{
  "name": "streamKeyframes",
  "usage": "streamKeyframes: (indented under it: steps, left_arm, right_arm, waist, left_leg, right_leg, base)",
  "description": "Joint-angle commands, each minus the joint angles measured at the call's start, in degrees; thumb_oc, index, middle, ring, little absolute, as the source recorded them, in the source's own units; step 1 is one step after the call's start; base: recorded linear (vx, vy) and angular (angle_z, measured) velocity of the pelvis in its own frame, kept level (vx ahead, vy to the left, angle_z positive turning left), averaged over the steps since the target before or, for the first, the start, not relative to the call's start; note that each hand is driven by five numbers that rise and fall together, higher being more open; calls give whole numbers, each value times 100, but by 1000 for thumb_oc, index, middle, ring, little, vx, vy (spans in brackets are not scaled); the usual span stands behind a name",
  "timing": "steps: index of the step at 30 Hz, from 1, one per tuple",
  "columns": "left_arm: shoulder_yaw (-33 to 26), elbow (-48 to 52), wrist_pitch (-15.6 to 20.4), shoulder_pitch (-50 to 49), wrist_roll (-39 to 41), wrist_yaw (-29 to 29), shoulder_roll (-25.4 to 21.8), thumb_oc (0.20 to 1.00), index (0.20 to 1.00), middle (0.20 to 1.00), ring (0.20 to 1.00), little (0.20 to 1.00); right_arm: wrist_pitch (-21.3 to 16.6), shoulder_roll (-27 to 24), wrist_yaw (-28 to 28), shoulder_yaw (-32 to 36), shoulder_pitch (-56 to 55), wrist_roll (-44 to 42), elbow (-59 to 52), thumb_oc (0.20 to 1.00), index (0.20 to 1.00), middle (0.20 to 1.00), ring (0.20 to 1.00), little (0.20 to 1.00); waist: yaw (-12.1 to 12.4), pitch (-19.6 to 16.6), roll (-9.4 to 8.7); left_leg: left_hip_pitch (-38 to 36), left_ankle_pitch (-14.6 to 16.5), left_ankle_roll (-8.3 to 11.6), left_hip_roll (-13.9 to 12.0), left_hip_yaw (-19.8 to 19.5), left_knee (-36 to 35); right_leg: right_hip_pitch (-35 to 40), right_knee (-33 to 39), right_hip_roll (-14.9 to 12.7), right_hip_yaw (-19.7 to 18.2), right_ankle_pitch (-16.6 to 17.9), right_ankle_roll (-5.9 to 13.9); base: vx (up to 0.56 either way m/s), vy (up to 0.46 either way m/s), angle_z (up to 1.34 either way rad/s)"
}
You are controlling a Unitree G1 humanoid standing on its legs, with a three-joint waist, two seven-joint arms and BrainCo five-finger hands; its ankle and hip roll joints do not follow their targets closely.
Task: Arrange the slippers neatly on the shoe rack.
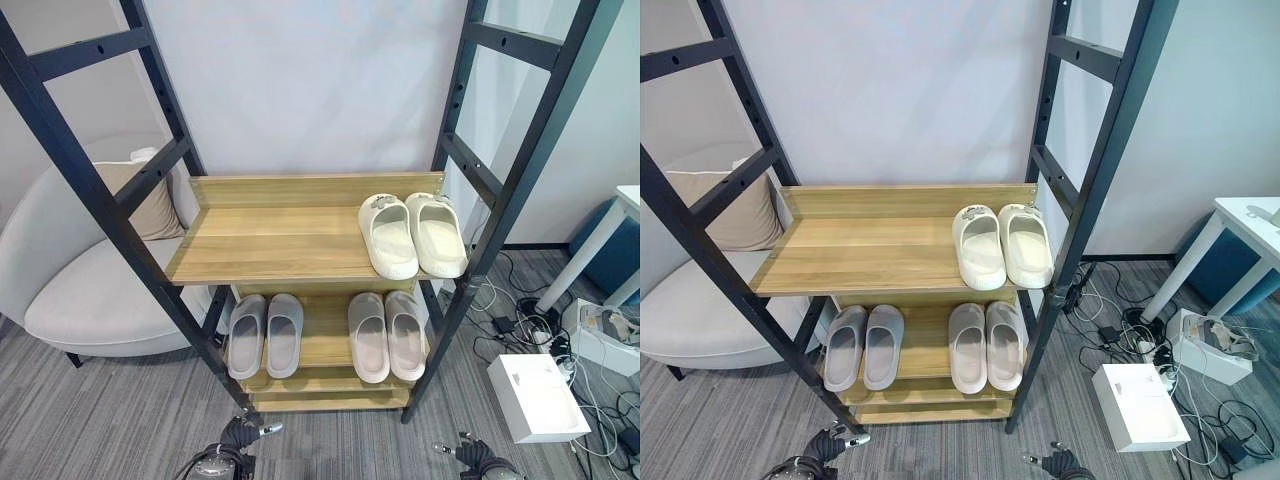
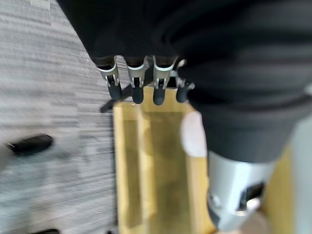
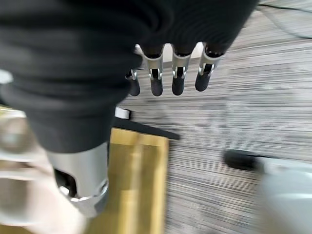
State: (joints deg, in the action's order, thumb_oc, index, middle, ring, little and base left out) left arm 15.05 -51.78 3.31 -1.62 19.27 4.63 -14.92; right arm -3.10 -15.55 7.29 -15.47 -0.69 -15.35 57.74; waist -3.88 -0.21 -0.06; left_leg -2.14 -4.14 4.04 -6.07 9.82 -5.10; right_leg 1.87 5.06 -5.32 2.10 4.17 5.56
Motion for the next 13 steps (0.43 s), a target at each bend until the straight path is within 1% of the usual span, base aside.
streamKeyframes:
  steps: [1, 3, 13]
  left_arm:
    - [-231, 91, 300, 475, 125, 142, -40, 1000, 1000, 1000, 1000, 1000]
    - [-156, -89, 311, 527, 8, 189, 35, 1000, 1000, 1000, 1000, 1000]
    - [-22, -154, 270, 493, -289, 248, 70, 1000, 1000, 1000, 1000, 1000]
  right_arm:
    - [-353, -66, 91, 46, -6, -18, -244, 1000, 1000, 1000, 1000, 1000]
    - [-345, 37, 133, 17, 64, 64, 165, 1000, 1000, 1000, 1000, 1000]
    - [-362, 34, 192, -82, -3, 42, -140, 1000, 1000, 1000, 1000, 1000]
  waist:
    - [4, 346, -146]
    - [-16, 372, -118]
    - [-21, 375, -112]
  left_leg:
    - [-204, 315, 31, 115, -140, 10]
    - [-202, 323, 23, 121, -127, 10]
    - [-215, 323, 20, 120, -113, 10]
  right_leg:
    - [209, -6, 91, 298, -377, 133]
    - [199, -6, 88, 281, -378, 138]
    - [203, -6, 92, 285, -391, 128]
  base:
    - [-41, 32, -1]
    - [-27, 33, -6]
    - [-1, 2, 0]
